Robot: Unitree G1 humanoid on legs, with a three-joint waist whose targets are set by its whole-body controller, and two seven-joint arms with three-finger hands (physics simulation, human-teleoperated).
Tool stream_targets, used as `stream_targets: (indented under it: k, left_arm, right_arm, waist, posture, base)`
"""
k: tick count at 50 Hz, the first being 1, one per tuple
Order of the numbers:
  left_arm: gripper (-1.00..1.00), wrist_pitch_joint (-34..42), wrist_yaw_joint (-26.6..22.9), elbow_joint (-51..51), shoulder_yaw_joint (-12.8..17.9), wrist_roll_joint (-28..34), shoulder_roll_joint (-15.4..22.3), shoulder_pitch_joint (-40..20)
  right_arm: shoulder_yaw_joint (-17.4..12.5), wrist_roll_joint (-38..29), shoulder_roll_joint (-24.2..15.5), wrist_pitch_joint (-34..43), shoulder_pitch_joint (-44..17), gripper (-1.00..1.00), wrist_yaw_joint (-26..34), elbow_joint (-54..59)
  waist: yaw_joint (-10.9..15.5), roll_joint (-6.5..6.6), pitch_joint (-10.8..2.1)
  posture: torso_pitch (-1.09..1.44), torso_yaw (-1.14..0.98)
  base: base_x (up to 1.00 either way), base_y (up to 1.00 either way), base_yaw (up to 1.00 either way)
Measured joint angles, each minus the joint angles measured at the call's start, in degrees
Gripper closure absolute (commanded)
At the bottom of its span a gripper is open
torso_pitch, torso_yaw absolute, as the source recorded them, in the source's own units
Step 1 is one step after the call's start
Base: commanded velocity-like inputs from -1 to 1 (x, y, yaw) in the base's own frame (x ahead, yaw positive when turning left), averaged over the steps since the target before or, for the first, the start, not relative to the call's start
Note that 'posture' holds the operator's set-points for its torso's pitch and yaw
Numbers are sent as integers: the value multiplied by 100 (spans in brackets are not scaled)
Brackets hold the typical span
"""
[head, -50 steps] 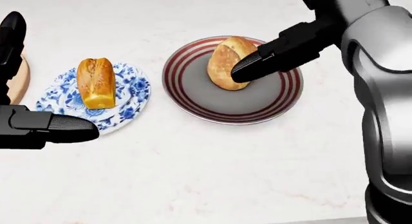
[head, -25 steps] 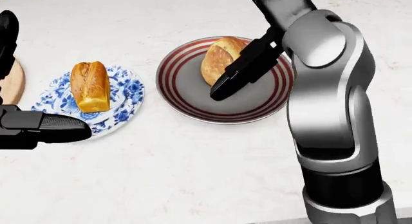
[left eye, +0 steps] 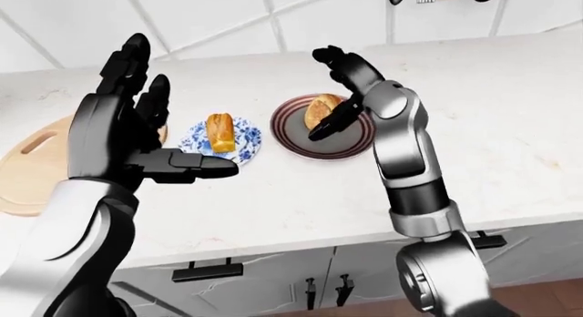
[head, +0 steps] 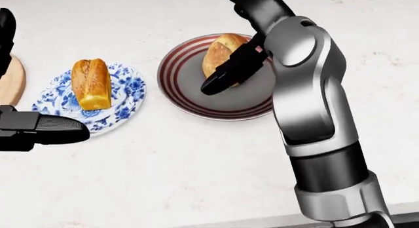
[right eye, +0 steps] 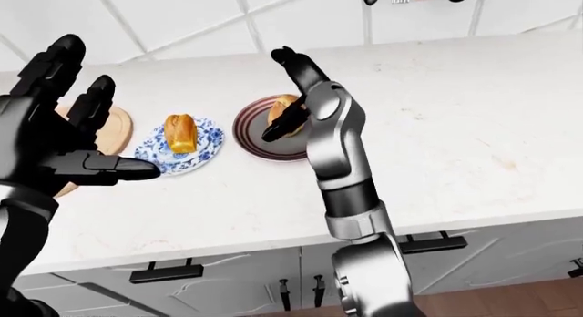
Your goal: Place all breads on the cutting board.
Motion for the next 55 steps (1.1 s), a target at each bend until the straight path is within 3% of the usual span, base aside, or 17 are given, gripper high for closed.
stream_targets:
  k: [20,31,44,49,51,55]
  left_arm:
    - [-100,-128,12,-5,13,-47,26,177]
    - [-100,-101,-24,13,33,-44,38,120]
    - [-100,-101,21,-15,111,-179,95,161]
    - [-100,-118,35,-12,102,-196,98,189]
    - [-100,-149,32,-6,88,-188,92,210]
    - [-100,-193,17,0,57,-160,83,248]
  right_arm:
    - [-66,-129,-120,-735,-176,-69,-514,1417]
    - [-62,-80,-130,-911,-365,-54,-692,1841]
    - [3,-117,-77,-1213,-341,-52,-973,2363]
    - [18,-163,-53,-1361,-351,-25,-1020,2482]
    - [28,-172,-43,-1394,-339,-3,-1004,2500]
    - [84,-284,-36,-1608,-304,8,-1147,2553]
  waist:
    - [10,12,-16]
    - [6,3,-34]
    - [11,12,-30]
    - [2,12,-52]
    - [2,11,-56]
    - [10,12,-68]
  posture:
    - [0,0]
    - [0,0]
    - [0,0]
    - [0,0]
    - [0,0]
    - [0,0]
  base:
    - [0,0,0]
    - [0,0,0]
    - [0,0,0]
    - [0,0,0]
    - [0,0,0]
    - [0,0,0]
